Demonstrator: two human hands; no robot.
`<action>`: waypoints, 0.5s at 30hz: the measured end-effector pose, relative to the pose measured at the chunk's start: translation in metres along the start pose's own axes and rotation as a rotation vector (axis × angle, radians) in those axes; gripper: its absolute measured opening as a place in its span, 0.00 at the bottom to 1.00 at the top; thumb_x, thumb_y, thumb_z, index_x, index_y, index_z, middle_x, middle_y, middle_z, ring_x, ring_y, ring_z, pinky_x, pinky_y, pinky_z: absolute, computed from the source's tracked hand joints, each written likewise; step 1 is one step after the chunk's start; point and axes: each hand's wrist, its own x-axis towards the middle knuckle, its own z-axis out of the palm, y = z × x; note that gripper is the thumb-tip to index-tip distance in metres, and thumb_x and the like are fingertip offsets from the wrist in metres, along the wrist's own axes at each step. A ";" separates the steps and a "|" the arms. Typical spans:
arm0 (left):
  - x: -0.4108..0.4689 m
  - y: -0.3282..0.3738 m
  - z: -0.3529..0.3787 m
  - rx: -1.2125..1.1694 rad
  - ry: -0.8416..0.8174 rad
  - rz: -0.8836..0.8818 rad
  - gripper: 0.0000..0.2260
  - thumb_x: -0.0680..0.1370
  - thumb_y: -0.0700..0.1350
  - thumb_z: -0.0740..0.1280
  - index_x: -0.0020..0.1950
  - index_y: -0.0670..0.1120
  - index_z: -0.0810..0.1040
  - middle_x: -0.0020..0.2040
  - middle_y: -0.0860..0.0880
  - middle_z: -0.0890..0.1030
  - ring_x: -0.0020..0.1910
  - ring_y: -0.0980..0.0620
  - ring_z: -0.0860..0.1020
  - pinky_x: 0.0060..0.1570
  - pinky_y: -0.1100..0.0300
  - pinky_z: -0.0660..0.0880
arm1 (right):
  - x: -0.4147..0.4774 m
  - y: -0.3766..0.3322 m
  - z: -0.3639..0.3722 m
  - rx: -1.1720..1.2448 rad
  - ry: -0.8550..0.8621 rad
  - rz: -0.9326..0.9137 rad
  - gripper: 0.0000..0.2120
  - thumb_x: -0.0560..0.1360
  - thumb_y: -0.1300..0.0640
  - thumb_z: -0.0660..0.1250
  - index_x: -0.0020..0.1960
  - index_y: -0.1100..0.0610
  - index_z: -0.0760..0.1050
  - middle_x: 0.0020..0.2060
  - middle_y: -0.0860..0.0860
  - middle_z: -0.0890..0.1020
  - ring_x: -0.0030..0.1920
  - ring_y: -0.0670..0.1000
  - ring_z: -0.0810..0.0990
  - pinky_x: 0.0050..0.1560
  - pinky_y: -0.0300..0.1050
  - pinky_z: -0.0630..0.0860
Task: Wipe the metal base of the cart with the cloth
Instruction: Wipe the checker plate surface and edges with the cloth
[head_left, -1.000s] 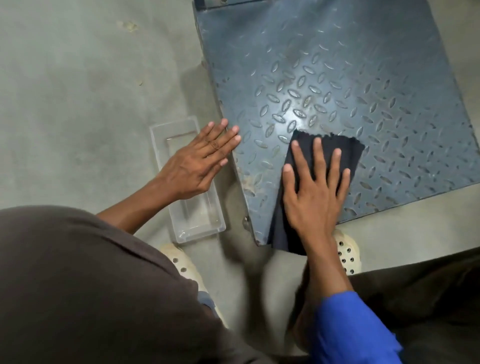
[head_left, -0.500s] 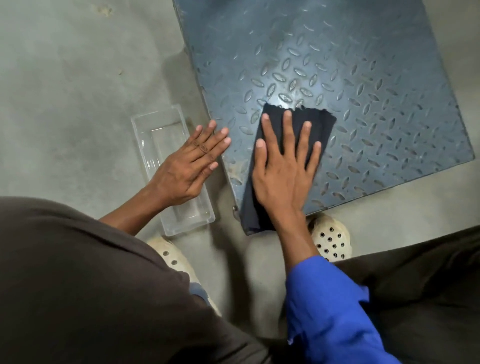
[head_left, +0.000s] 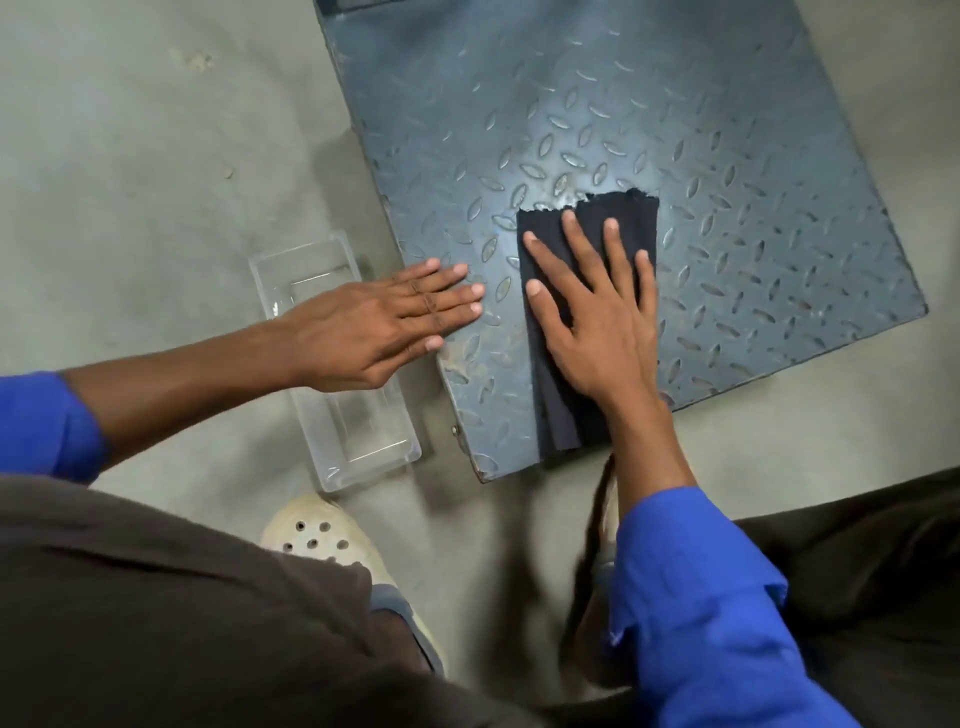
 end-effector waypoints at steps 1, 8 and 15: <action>0.006 -0.002 -0.002 0.018 -0.038 0.004 0.25 0.90 0.49 0.50 0.86 0.41 0.57 0.87 0.43 0.57 0.87 0.42 0.52 0.85 0.40 0.52 | 0.003 0.005 -0.002 -0.002 -0.005 -0.014 0.23 0.87 0.38 0.53 0.81 0.33 0.61 0.84 0.41 0.59 0.86 0.52 0.50 0.84 0.60 0.46; 0.053 0.006 -0.001 0.087 -0.044 -0.004 0.26 0.90 0.48 0.49 0.86 0.38 0.54 0.86 0.39 0.54 0.86 0.39 0.51 0.85 0.43 0.48 | -0.001 0.032 -0.013 0.036 0.059 0.244 0.24 0.87 0.37 0.50 0.82 0.33 0.59 0.85 0.42 0.58 0.86 0.53 0.49 0.84 0.61 0.47; 0.098 0.031 0.020 0.077 0.092 -0.231 0.27 0.89 0.49 0.48 0.86 0.38 0.55 0.86 0.39 0.55 0.86 0.41 0.51 0.85 0.46 0.48 | -0.051 0.020 -0.004 -0.058 0.094 0.258 0.25 0.87 0.37 0.50 0.83 0.34 0.57 0.85 0.42 0.57 0.86 0.53 0.49 0.84 0.61 0.47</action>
